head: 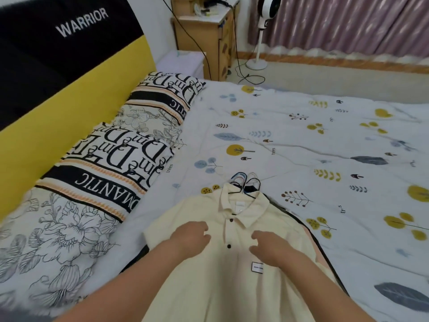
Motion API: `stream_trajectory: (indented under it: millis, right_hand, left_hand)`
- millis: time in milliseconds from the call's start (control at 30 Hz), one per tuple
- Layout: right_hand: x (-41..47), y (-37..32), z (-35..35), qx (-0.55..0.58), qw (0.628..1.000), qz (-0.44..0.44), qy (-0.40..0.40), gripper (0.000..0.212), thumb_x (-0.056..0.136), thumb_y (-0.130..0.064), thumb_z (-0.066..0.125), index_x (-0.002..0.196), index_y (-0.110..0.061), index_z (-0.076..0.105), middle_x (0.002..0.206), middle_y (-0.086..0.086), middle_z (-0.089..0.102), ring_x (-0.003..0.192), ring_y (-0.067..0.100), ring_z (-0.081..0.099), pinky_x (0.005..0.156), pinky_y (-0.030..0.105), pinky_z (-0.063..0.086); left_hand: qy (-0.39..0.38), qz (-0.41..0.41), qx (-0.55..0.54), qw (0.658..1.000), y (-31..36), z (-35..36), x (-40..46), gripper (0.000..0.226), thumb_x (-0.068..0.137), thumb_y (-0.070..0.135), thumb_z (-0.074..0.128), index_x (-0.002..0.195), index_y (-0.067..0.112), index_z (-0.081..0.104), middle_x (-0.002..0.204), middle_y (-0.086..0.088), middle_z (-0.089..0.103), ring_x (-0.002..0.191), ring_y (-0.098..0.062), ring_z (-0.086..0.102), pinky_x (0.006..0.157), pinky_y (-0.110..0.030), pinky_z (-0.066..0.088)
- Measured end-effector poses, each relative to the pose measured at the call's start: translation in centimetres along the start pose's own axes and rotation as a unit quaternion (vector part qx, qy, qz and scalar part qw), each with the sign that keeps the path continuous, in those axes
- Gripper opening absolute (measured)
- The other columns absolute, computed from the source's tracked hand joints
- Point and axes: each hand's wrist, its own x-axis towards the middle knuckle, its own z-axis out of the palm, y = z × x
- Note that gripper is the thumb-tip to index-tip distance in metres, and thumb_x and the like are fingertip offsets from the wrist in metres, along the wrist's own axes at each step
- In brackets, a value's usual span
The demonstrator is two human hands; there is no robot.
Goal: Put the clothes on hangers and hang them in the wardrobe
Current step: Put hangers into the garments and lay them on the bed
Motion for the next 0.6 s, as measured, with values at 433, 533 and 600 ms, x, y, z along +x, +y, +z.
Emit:
stream_trajectory:
  millis: [433, 533, 600]
  right_hand:
    - [-20.7, -7.2, 7.4, -0.031, 0.997, -0.074, -0.001, 0.047, 0.096, -0.033, 0.043, 0.140, -0.017, 0.037, 0.143, 0.005, 0.042, 0.128, 0.020, 0.043, 0.100, 0.025, 0.036]
    - [-24.0, -8.8, 9.6, -0.067, 0.993, -0.092, -0.030, 0.048, 0.097, -0.033, 0.043, 0.141, -0.018, 0.037, 0.145, 0.004, 0.040, 0.132, 0.019, 0.039, 0.103, 0.027, 0.033]
    - [-25.7, -9.6, 10.5, -0.089, 0.990, -0.096, -0.043, 0.048, 0.097, -0.033, 0.042, 0.142, -0.018, 0.035, 0.146, 0.003, 0.038, 0.132, 0.019, 0.039, 0.104, 0.028, 0.033]
  left_hand:
    - [-0.015, 0.003, 0.041, 0.999, -8.2, 2.7, -24.0, 0.046, 0.097, 0.036, 0.040, 0.137, 0.015, 0.040, 0.138, -0.004, 0.046, 0.125, -0.019, 0.044, 0.094, -0.024, 0.035]
    - [-0.027, -0.008, 0.045, 0.999, -10.1, 3.7, -29.0, 0.047, 0.097, 0.037, 0.039, 0.138, 0.015, 0.038, 0.140, -0.004, 0.044, 0.127, -0.019, 0.041, 0.098, -0.025, 0.033]
    - [-0.033, -0.024, 0.046, 0.998, -11.2, 4.2, -31.8, 0.048, 0.097, 0.037, 0.039, 0.138, 0.014, 0.039, 0.140, -0.006, 0.043, 0.127, -0.020, 0.041, 0.097, -0.025, 0.034]
